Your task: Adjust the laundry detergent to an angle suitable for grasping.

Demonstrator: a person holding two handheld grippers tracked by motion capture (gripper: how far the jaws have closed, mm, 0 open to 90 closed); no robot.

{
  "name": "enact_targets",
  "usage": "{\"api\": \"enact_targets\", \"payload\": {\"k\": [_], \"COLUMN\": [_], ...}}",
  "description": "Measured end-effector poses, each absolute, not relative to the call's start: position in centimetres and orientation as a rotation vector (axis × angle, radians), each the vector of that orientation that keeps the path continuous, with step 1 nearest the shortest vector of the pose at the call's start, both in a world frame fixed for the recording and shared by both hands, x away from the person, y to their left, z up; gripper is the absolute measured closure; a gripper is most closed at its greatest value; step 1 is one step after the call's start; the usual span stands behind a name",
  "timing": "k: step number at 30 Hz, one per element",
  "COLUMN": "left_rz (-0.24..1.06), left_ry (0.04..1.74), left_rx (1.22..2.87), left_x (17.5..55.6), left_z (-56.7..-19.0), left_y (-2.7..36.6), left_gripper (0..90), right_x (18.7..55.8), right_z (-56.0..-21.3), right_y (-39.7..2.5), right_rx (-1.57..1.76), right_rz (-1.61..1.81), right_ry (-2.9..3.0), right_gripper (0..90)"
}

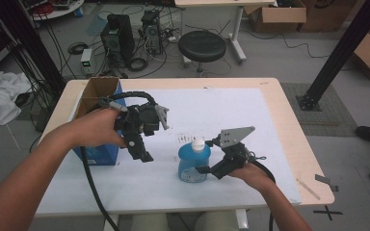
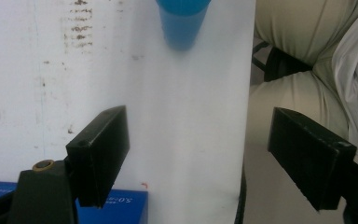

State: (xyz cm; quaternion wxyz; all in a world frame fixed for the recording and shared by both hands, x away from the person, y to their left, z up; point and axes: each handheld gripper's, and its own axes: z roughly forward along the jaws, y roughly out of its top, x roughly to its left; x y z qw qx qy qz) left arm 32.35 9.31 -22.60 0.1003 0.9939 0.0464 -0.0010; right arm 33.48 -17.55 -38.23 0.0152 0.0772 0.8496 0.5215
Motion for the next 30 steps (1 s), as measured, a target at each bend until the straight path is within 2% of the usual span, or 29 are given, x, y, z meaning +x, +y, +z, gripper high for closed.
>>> {"api": "enact_targets", "payload": {"k": [13, 30], "left_rz": [-0.002, -0.001], "left_ry": [0.141, 0.149], "left_rx": [2.933, 2.927], "left_x": [32.5, 32.7], "left_z": [-22.6, -22.6], "left_y": [9.3, 9.3], "left_gripper": [21.4, 21.4], "right_x": [33.1, 33.1], "right_z": [-37.1, -34.3], "right_y": [-19.4, -24.1], "right_rx": [0.255, 0.343], "right_rz": [1.554, 1.377], "right_ry": [2.657, 2.718], "right_gripper": [14.9, 14.9]}}
